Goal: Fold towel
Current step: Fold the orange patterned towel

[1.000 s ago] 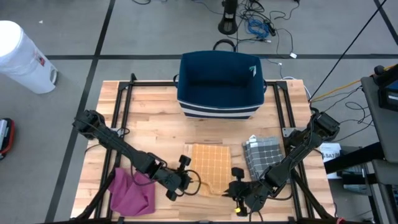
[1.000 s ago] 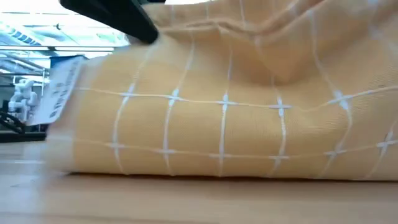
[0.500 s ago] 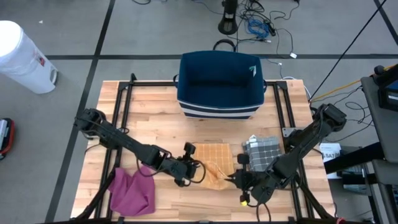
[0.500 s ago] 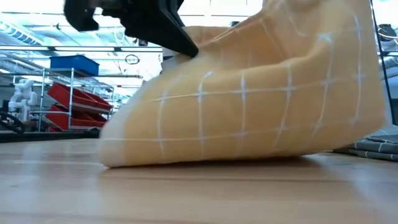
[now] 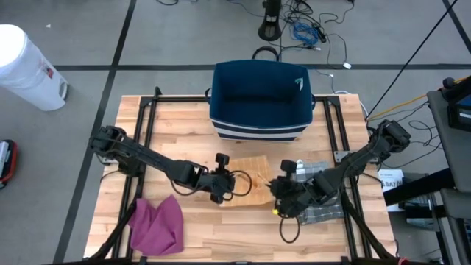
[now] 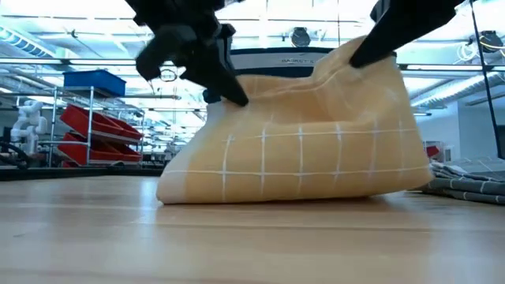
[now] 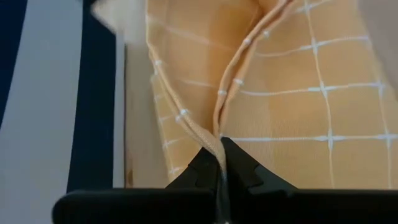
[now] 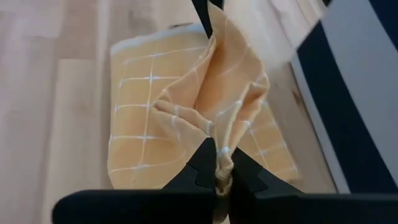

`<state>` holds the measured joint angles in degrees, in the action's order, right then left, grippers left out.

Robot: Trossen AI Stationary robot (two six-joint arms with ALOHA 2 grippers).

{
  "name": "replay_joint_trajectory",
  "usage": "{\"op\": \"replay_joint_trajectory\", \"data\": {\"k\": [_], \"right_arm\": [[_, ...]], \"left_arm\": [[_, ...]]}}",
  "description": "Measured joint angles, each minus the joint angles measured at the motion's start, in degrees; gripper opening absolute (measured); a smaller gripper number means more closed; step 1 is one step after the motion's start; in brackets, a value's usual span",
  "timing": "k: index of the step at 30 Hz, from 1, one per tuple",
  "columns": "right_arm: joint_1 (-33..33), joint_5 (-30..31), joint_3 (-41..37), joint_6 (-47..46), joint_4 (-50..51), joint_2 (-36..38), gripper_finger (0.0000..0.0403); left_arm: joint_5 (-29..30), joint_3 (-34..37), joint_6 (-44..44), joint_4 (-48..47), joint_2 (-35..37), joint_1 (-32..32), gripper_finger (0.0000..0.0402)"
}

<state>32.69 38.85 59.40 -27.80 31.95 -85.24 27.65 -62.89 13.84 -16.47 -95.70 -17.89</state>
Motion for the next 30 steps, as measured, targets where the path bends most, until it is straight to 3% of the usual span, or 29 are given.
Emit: {"op": "replay_joint_trajectory", "data": {"k": [9, 14, 22, 30], "right_arm": [[-3.16, -0.16, 0.00, 0.16, 1.11, -0.02, 0.0030], [-3.02, 1.82, 0.00, -0.74, 1.51, -0.03, 0.0075], [-2.22, 1.68, 0.00, -10.27, 7.37, -0.03, 0.0168], [1.56, 1.55, 0.00, -17.33, 9.61, -0.05, 0.0189]], "left_arm": [[0.08, 0.00, -1.58, -1.84, 0.00, 1.01, 0.0006], [2.40, 0.00, -3.44, -2.43, 0.00, 1.01, 0.0006], [5.84, 0.00, -7.45, -5.51, 0.00, 1.36, 0.0006], [5.98, 0.02, -12.55, -9.86, 0.00, 4.44, 0.0006]]}}
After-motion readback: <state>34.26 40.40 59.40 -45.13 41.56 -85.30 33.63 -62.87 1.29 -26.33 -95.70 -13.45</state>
